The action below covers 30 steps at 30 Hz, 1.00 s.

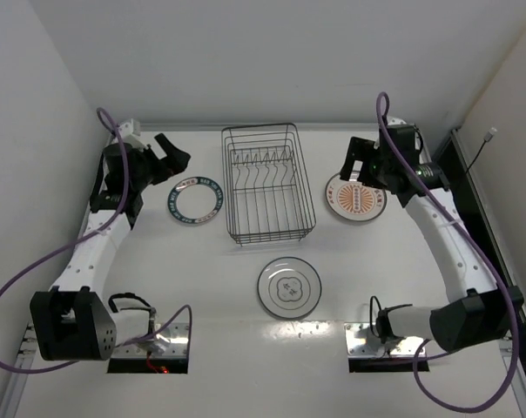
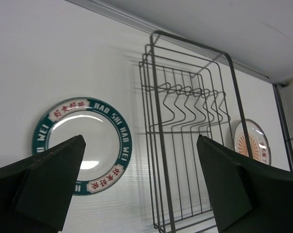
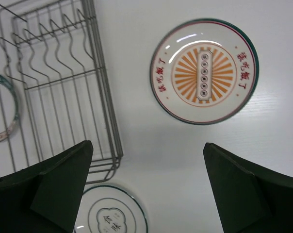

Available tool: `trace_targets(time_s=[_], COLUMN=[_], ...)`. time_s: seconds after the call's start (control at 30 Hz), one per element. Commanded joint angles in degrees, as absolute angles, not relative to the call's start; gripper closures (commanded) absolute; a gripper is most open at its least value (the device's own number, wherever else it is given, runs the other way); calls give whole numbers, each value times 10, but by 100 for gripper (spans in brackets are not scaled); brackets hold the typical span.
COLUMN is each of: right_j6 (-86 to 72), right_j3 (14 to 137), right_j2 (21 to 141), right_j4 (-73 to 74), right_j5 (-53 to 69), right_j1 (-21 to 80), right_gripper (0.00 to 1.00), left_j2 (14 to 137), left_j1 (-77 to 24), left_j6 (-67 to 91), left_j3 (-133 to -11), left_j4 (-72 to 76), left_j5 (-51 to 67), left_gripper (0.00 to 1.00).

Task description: Load the plates into the dish rack

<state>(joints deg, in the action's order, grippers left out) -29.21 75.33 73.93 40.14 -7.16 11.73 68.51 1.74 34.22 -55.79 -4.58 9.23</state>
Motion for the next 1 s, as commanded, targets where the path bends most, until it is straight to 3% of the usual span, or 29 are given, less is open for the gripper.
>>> trace_targets(time_s=[0.0,0.1,0.17,0.57,0.7,0.8,0.97], right_j6=[-254,-254,-276,-325,-330,-330,-337], right_j3=[772,718,687,605,597,597,621], right_j2=[759,759,759,952,1018,1053,1116], right_j4=[446,415,389,348,305,273,279], right_j5=[-71,-24,48,221,300,350,350], right_j1=[101,53,-35,-292,-314,-300,-266], right_gripper=[5,3,1,5,11,21,22], left_j2=[704,729,742,787,795,800,800], left_j1=[18,18,12,2,2,2,2], left_j6=[320,320,325,325,325,330,330], left_j3=[-542,-548,-554,-577,-583,-583,-583], left_j4=[10,24,29,9,0,0,0], left_j5=[185,231,269,293,315,321,326], left_gripper=[0,0,0,0,0,0,0])
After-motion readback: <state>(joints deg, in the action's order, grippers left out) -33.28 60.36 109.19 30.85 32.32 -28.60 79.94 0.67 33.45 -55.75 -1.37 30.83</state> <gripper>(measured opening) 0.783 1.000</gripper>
